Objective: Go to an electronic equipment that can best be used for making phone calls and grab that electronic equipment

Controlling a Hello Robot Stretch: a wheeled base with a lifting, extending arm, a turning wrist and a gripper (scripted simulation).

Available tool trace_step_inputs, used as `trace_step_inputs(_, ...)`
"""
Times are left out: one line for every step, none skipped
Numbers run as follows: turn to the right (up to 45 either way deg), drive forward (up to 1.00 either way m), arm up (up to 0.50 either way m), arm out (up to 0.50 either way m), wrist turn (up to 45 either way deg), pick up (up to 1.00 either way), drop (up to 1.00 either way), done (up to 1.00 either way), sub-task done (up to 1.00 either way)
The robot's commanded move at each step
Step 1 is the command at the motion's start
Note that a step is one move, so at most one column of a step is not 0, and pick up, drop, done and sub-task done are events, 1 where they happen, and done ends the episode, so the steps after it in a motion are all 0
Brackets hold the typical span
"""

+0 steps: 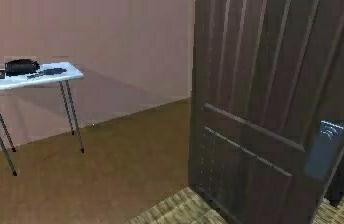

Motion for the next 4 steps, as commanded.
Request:
trace_step_inputs(-39.0,0.00,0.00,0.00,0.0,0.00,0.00,0.00,0.00)
trace_step_inputs(0.0,1.00,0.00,0.00,0.0,0.00,0.00,0.00,0.00)
trace_step_inputs(0.0,0.45,0.00,0.00,0.0,0.00,0.00,0.00,0.00)
trace_step_inputs(-45.0,0.00,0.00,0.00,0.0,0.00,0.00,0.00,0.00)
